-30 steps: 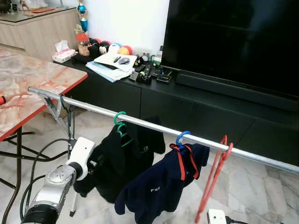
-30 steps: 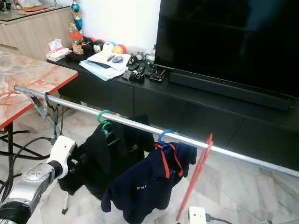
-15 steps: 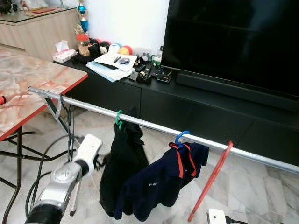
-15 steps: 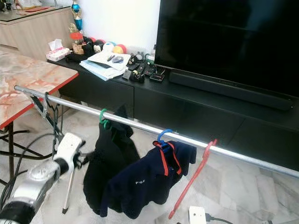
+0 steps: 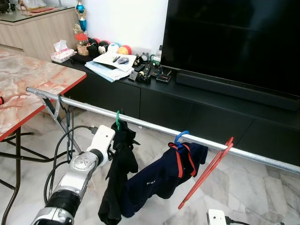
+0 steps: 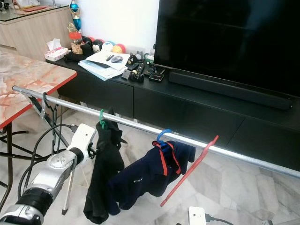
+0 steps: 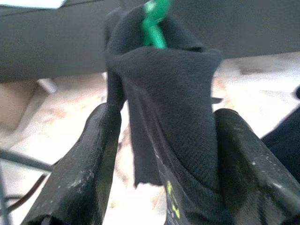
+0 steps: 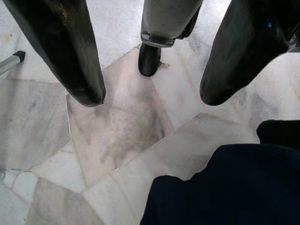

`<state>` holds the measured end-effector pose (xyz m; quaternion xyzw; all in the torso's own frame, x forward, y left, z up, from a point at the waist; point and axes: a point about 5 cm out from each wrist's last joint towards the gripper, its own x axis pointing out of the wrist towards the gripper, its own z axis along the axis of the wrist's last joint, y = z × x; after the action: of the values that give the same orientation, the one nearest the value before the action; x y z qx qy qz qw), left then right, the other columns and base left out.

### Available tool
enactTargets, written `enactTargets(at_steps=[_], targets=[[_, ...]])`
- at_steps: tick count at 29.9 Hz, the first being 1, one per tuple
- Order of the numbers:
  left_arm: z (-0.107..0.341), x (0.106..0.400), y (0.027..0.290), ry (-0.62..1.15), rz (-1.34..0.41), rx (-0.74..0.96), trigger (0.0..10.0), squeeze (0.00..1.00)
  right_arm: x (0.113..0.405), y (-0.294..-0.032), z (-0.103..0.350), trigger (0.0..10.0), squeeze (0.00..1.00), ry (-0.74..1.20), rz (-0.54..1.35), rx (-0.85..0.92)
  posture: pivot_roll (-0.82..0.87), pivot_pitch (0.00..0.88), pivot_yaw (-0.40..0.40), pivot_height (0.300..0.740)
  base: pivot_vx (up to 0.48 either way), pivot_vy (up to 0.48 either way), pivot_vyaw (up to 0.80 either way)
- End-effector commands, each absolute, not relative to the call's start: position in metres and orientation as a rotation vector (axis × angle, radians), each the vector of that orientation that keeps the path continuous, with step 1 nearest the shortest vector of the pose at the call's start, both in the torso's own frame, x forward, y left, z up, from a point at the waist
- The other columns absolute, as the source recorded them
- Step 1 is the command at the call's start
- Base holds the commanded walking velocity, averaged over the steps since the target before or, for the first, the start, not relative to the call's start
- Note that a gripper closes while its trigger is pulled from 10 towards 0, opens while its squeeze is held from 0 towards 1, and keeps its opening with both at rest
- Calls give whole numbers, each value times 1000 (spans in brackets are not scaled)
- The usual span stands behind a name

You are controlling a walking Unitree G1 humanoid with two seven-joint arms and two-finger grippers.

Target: Hang hanger

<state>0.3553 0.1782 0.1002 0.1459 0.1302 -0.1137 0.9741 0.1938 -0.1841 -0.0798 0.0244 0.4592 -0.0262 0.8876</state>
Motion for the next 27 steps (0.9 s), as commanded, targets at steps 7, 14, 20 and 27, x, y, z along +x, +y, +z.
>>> enactTargets(at_steps=[7, 14, 20, 27], targets=[[95, 363, 171, 311, -165, 242, 10000, 0, 192, -183, -81, 10000, 0, 963, -56, 53, 189, 6, -69, 740, 0, 0, 0], [99, 366, 163, 278, -221, 216, 471, 0, 193, -183, -81, 10000, 0, 962, -56, 52, 188, 5, -69, 740, 0, 0, 0], [99, 366, 164, 275, -217, 214, 0, 0, 193, -183, -81, 10000, 0, 963, -55, 52, 189, 4, -70, 740, 0, 0, 0], [97, 366, 164, 277, -231, 208, 0, 0, 193, -183, -81, 10000, 0, 964, -53, 52, 189, 4, -70, 740, 0, 0, 0]])
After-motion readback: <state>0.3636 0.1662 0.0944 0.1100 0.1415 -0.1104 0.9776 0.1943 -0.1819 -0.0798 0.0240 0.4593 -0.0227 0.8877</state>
